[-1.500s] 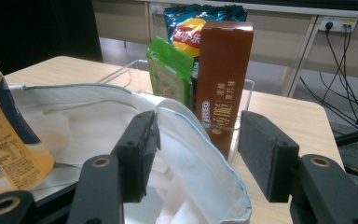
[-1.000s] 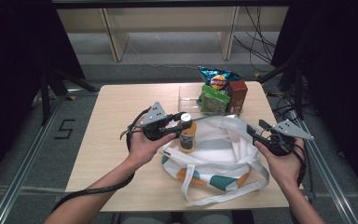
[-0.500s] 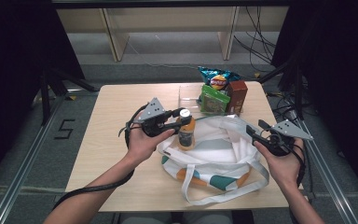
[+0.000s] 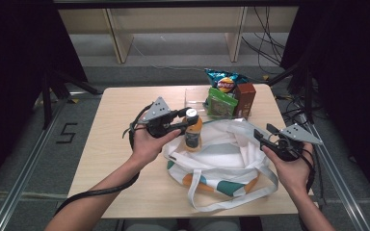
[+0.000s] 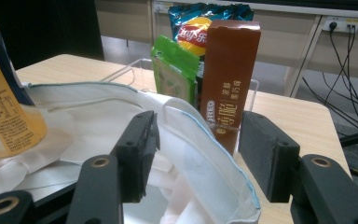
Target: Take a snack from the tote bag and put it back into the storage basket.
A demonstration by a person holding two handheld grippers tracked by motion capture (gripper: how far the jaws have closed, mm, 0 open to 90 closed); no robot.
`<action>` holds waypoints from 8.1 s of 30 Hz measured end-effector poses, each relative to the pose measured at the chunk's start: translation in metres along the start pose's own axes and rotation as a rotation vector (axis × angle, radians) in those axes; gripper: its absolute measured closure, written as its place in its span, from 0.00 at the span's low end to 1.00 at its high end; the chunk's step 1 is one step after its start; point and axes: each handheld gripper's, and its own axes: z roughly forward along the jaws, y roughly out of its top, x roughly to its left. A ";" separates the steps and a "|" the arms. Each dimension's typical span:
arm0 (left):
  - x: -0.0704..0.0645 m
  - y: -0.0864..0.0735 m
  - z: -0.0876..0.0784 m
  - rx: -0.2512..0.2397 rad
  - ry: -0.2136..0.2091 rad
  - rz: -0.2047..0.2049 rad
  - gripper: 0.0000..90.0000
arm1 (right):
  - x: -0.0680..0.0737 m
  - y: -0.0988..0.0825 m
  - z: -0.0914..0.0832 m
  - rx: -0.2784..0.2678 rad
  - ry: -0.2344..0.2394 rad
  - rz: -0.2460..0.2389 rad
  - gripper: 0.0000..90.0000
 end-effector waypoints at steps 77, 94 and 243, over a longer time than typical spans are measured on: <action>0.024 0.052 0.007 -0.063 0.036 0.037 0.65 | 0.001 -0.001 0.002 0.009 0.006 0.007 0.52; 0.034 0.054 0.012 -0.071 0.051 0.050 0.65 | 0.001 -0.002 0.001 0.009 -0.002 -0.004 0.52; 0.098 0.041 0.087 0.032 0.126 0.038 0.65 | 0.001 -0.006 0.002 0.020 0.006 -0.004 0.52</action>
